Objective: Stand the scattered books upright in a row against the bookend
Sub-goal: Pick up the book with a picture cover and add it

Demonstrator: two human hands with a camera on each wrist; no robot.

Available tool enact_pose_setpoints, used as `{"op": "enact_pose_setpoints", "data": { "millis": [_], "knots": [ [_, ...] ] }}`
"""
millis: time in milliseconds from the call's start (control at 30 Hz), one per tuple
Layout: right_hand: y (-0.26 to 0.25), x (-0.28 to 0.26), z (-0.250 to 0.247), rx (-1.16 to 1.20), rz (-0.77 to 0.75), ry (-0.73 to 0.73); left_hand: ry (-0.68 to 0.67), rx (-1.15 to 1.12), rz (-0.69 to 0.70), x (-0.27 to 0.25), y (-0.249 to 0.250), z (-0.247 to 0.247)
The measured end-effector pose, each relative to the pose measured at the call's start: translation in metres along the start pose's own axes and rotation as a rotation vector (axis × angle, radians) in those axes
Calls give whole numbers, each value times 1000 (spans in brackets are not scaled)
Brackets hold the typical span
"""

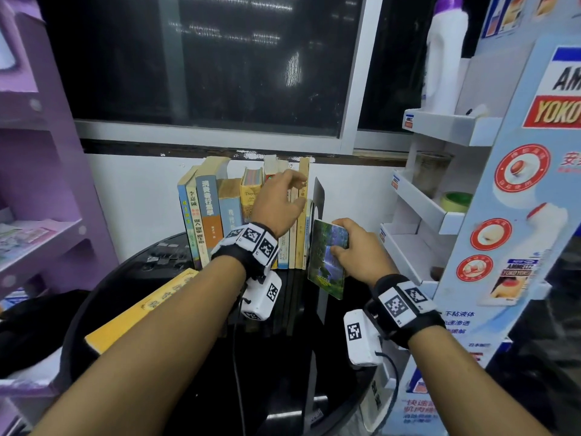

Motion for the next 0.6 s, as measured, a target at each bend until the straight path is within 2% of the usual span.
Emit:
{"op": "enact_pose_setpoints", "data": {
  "millis": [67,167,267,433,600],
  "knots": [
    [1,2,-1,-39,19,29,42,100,72,13,8,-6],
    [2,10,6,-34,28,67,29,249,101,30,10,-5],
    [3,18,16,-9,33,68,-36,360,103,41,4,3],
    [3,27,25,0,39,71,-236,471,102,51,-15,27],
    [9,42,46,24,38,75,-280,563,142,59,-21,32]
  ]
}}
Point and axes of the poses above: each hand's wrist, its own x-axis towards the middle knuckle, its own z-axis out of the palm, y = z × x, the point moved 10 cm from there along x, towards the middle knuckle, and after that the axes turned 2 degrees about z, right-handed, at the moved point
